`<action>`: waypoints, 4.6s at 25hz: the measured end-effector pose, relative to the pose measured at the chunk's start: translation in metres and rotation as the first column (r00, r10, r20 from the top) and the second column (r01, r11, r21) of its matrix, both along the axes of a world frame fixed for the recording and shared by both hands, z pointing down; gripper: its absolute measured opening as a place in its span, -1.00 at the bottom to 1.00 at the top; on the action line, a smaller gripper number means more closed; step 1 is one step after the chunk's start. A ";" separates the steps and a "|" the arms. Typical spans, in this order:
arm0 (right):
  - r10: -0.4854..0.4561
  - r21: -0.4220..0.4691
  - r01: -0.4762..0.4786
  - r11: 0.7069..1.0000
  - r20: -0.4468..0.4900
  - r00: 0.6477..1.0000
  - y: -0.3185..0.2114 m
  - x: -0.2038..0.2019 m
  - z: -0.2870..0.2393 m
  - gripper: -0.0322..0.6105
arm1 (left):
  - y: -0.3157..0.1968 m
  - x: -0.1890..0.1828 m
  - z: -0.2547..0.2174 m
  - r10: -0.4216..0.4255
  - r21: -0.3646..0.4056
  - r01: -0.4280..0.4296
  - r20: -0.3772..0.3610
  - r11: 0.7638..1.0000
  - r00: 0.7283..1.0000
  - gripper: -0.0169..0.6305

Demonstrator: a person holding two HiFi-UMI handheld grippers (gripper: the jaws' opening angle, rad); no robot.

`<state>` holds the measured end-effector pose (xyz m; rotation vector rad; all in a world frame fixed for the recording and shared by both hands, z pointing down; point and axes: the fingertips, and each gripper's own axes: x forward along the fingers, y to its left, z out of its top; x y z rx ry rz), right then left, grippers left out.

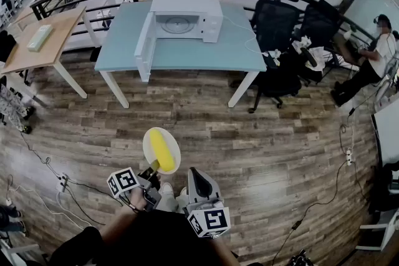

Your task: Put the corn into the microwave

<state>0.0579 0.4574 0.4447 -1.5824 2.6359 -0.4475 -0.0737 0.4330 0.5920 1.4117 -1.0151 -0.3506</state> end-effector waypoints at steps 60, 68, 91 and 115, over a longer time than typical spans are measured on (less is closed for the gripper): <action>0.045 0.025 -0.045 0.999 -0.006 0.999 -0.112 -0.025 0.008 -0.88 | -0.113 -0.015 0.005 0.036 0.011 -0.035 -0.047 0.999 0.998 -0.89; 0.023 0.018 -0.023 1.000 -0.016 1.000 -0.154 -0.008 0.010 -0.88 | -0.152 -0.001 0.007 0.008 0.016 -0.007 -0.040 1.000 0.999 -0.89; -0.081 0.041 0.081 0.996 -0.019 0.997 -0.279 0.059 -0.006 -0.88 | -0.263 0.052 -0.008 -0.122 0.025 0.123 -0.034 0.992 0.992 -0.89; -0.231 0.045 0.230 0.972 0.012 0.973 -0.353 0.118 0.000 -0.88 | -0.326 0.092 -0.010 -0.302 0.018 0.303 -0.028 0.953 0.953 -0.89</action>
